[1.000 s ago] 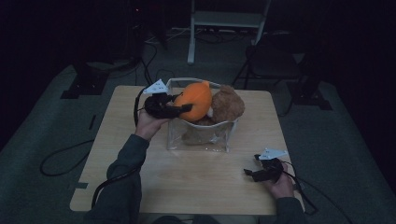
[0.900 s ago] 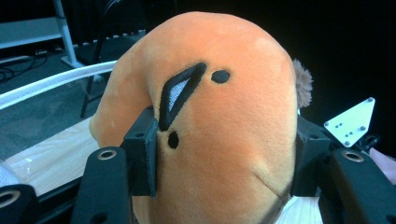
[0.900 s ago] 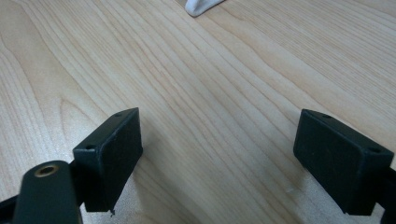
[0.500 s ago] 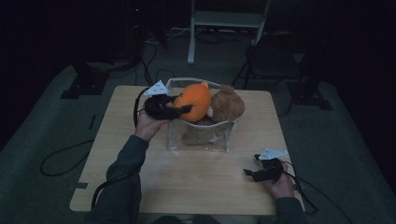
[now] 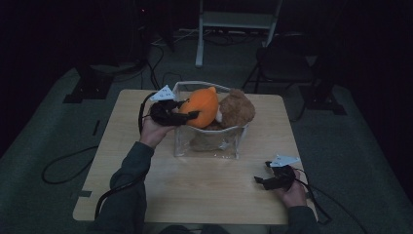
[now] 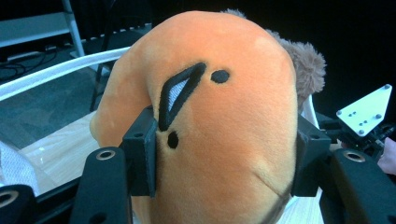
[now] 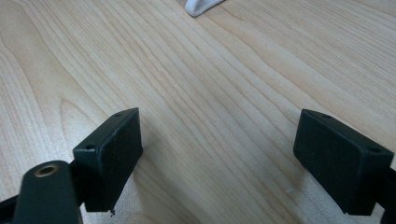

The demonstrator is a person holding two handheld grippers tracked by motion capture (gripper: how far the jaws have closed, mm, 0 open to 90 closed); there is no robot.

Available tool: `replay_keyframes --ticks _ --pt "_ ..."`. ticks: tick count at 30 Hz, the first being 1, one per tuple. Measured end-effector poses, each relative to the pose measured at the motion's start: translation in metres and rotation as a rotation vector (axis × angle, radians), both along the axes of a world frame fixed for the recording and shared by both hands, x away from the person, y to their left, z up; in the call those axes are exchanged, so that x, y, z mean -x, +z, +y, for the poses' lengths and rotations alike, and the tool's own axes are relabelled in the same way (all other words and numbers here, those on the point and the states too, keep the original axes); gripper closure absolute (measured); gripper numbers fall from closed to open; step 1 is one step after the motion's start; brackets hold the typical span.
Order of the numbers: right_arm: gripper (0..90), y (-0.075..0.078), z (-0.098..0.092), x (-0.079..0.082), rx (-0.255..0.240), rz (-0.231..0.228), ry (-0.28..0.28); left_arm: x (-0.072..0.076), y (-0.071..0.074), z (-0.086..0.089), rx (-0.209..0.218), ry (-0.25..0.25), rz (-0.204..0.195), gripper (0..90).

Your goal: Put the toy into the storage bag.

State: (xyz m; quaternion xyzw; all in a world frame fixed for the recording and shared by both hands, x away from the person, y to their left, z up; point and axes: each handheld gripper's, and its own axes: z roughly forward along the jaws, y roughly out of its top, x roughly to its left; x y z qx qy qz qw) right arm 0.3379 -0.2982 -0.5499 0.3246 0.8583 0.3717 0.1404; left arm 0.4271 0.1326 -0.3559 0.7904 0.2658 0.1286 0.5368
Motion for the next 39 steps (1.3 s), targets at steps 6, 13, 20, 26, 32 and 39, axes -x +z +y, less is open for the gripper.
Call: replay_keyframes --ticks 6,13,20,26,32,39 --pt "14.7 0.0000 0.0000 0.0000 0.000 0.000 0.000 -0.0009 -0.0012 0.0004 -0.003 0.004 0.003 41.0" --pt "14.7 0.0000 0.0000 0.0000 0.000 0.000 0.000 -0.0012 -0.0022 0.0001 -0.013 0.011 0.002 40.8" --pt "14.7 0.0000 0.0000 0.0000 0.000 0.001 -0.001 -0.0016 -0.0030 0.0001 -0.025 0.012 0.003 40.6" --pt "14.7 0.0000 0.0000 0.0000 0.000 0.000 0.000 -0.0015 -0.0041 -0.0005 -0.050 0.023 -0.001 40.5" --pt "14.7 0.0000 0.0000 0.0000 0.000 0.000 0.000 -0.0006 -0.0052 -0.0016 -0.074 0.028 -0.003 40.0" --pt "14.7 0.0000 0.0000 0.0000 0.000 0.000 0.000 -0.0016 -0.0080 -0.0025 -0.096 0.034 0.008 39.2"
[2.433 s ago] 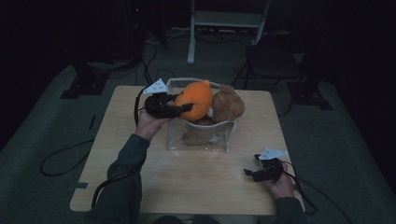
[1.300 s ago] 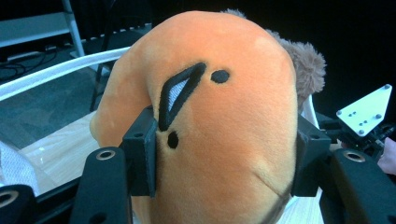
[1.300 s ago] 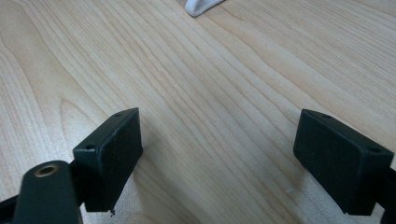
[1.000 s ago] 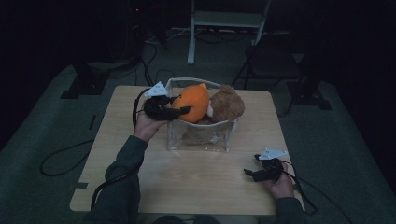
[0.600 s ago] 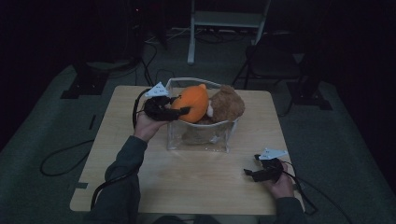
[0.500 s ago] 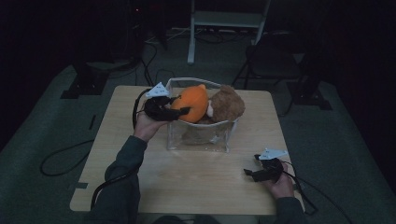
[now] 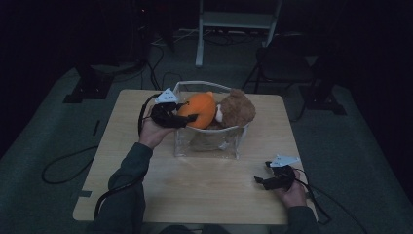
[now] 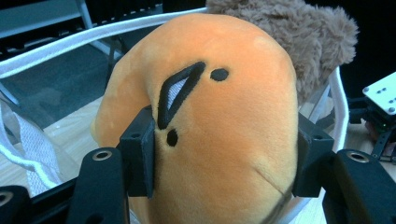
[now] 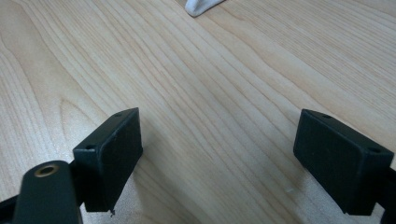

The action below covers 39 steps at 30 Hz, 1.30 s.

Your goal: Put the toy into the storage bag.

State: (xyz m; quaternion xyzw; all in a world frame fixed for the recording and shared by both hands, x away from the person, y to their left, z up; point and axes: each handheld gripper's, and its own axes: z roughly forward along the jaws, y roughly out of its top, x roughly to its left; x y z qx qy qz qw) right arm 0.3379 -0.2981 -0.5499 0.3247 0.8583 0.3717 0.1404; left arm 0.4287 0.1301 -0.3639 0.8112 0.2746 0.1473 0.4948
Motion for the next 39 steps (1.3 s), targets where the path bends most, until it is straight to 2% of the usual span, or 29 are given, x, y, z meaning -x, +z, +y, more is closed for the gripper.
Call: replay_keyframes --ticks 12,39 --pt "14.7 0.0000 0.0000 0.0000 0.000 0.000 0.000 0.0000 0.0017 -0.0015 -0.032 -0.001 0.007 38.3" --pt "14.7 0.0000 0.0000 0.0000 0.000 0.000 0.000 -0.0016 -0.0047 -0.0041 -0.045 -0.004 0.031 37.7"
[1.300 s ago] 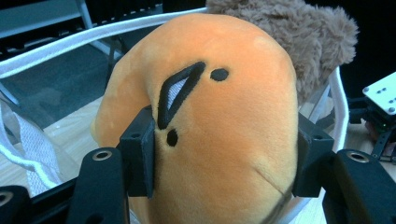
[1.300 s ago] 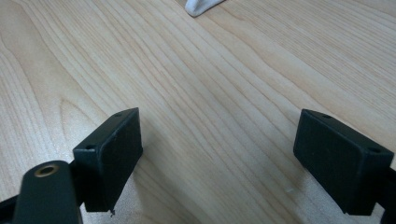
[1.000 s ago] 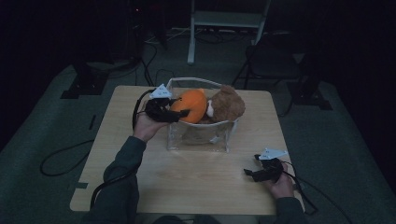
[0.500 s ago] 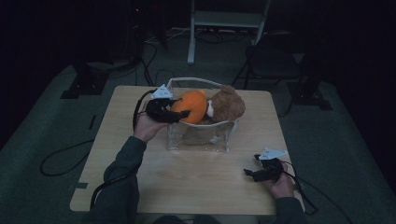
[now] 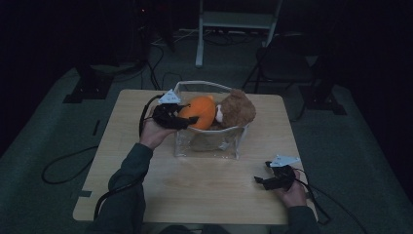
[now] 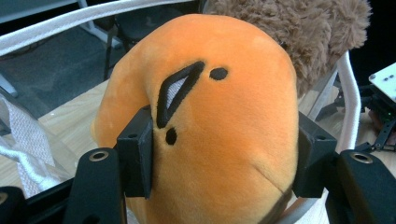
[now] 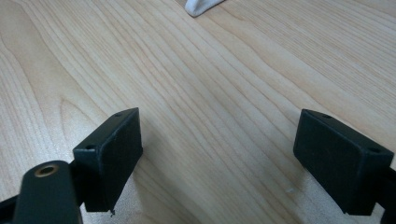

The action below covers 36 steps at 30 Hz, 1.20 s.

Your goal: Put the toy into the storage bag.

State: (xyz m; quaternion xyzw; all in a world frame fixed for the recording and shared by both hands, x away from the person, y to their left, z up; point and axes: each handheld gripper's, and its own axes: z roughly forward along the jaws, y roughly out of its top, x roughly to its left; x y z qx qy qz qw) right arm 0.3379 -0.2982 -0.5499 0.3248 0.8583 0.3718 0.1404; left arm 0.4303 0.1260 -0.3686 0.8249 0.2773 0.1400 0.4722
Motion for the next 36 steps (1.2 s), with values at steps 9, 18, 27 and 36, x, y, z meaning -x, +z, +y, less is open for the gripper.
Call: replay_keyframes --ticks 9,18,27,36 --pt "14.7 0.0000 0.0000 0.0000 0.000 0.000 0.000 0.0005 -0.0017 -0.0010 -0.004 0.002 0.009 37.4" --pt "14.7 0.0000 0.0000 0.0000 0.000 0.000 0.000 0.0004 -0.0031 -0.0009 -0.009 0.000 0.019 36.9" --pt "14.7 0.0000 0.0000 0.0000 0.000 0.000 0.000 0.0012 -0.0052 -0.0002 -0.006 0.001 0.029 35.6" --pt "14.7 0.0000 0.0002 0.0002 -0.001 0.001 -0.003 0.0034 -0.0060 -0.0003 -0.004 0.002 0.030 33.9"
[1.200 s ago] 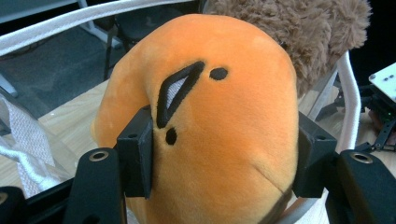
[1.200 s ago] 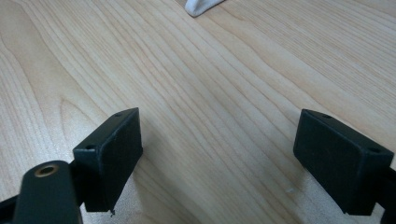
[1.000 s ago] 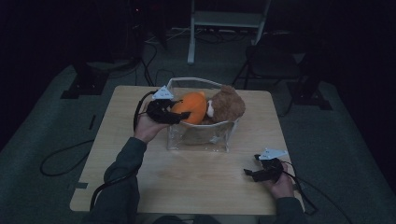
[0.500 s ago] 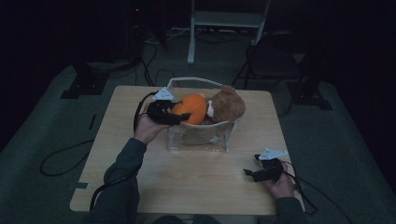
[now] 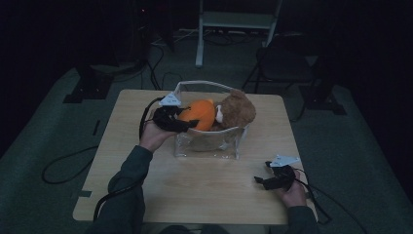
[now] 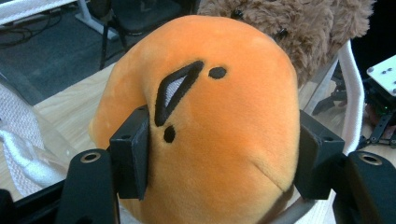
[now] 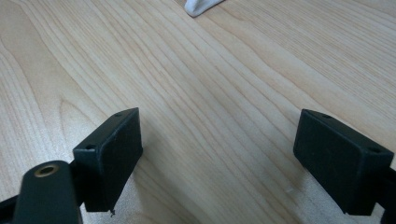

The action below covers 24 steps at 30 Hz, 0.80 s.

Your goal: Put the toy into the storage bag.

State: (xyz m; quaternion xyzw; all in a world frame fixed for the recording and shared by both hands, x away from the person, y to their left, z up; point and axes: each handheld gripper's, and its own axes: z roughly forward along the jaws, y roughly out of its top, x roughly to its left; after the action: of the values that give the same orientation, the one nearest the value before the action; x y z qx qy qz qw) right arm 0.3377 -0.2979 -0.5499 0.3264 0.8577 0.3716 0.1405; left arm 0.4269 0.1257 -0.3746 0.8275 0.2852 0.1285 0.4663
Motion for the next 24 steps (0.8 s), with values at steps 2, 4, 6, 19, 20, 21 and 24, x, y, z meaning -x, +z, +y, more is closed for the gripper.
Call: replay_keyframes --ticks 2,4,6,19,20,21,24 --pt "14.7 0.0000 0.0000 0.0000 0.000 0.000 0.000 -0.0001 -0.0002 0.0000 0.002 0.002 0.001 33.4" --pt "14.7 0.0000 0.0000 0.0000 0.000 0.000 -0.001 0.0000 -0.0011 0.0000 0.006 0.008 0.001 32.4" --pt "14.7 0.0000 0.0000 0.0000 0.000 0.000 -0.001 0.0004 -0.0017 -0.0005 0.007 0.010 0.001 30.8" --pt "14.7 0.0000 0.0000 0.0000 0.000 0.000 -0.002 0.0013 -0.0029 -0.0036 -0.004 0.018 -0.004 24.1" --pt "14.7 0.0000 0.0000 0.0000 0.000 0.000 -0.002 0.0013 -0.0031 -0.0040 -0.002 0.019 -0.004 23.1" --pt "14.7 0.0000 0.0000 0.0000 0.000 0.000 -0.002 0.0014 -0.0030 -0.0042 -0.003 0.018 -0.003 22.1" --pt "14.7 0.0000 0.0001 0.0000 0.000 0.001 -0.004 0.0014 -0.0030 -0.0043 0.004 0.014 0.001 20.6"
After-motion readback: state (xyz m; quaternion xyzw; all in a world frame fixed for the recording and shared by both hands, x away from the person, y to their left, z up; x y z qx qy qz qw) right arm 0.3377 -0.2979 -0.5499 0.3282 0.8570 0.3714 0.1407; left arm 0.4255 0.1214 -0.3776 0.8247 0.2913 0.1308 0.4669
